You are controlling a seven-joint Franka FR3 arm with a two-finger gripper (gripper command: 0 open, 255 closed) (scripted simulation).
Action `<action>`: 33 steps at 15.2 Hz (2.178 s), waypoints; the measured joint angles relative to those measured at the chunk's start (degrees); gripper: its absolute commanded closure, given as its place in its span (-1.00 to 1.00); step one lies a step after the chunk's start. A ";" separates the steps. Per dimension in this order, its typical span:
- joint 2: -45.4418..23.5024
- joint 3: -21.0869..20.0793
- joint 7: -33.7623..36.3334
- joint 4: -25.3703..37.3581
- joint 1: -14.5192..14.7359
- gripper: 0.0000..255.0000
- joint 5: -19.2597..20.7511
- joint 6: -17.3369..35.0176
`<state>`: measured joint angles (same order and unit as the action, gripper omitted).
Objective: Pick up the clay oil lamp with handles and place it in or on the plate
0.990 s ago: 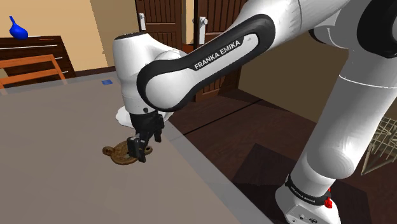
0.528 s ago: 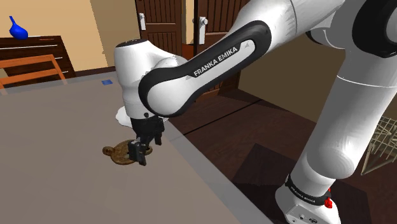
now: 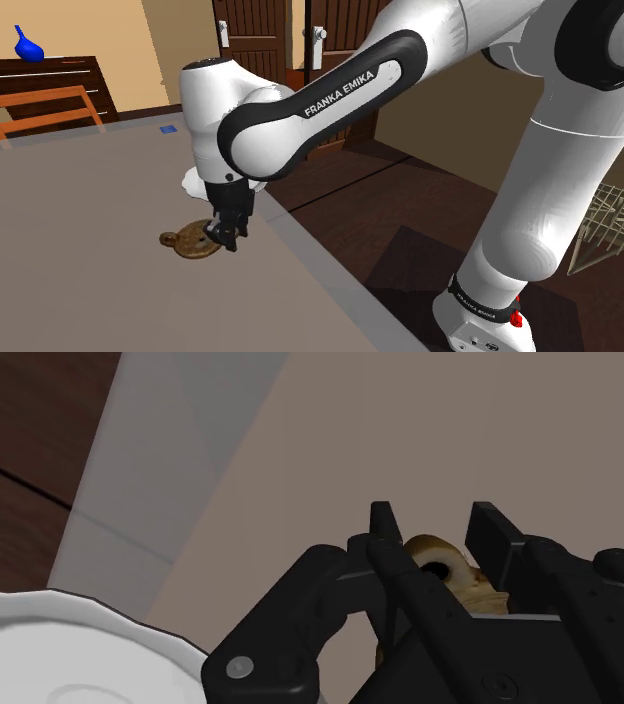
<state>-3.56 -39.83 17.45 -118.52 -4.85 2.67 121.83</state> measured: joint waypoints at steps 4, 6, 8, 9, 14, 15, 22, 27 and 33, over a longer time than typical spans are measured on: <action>-0.07 -0.05 0.08 0.08 0.06 1.00 0.05 -0.07; 0.22 -0.12 -0.23 0.36 0.06 1.00 -0.47 -0.91; 0.91 -0.15 -0.68 1.07 -0.03 1.00 -1.09 -2.25; 1.40 -0.11 -1.00 1.34 -0.13 1.00 -1.48 -2.93; 2.86 -0.09 -1.68 3.89 -0.25 1.00 -2.56 -6.60; 2.83 -0.12 -1.59 4.57 -0.21 1.00 -2.54 -7.27; 4.55 0.08 -2.42 8.38 -0.43 1.00 -3.71 -12.42; 2.95 2.60 -7.01 10.12 -2.92 1.00 -2.66 -12.96; -1.63 5.85 -12.81 14.57 -6.19 1.00 -0.02 -13.66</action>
<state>-5.19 -33.98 4.64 -103.96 -11.04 2.65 108.17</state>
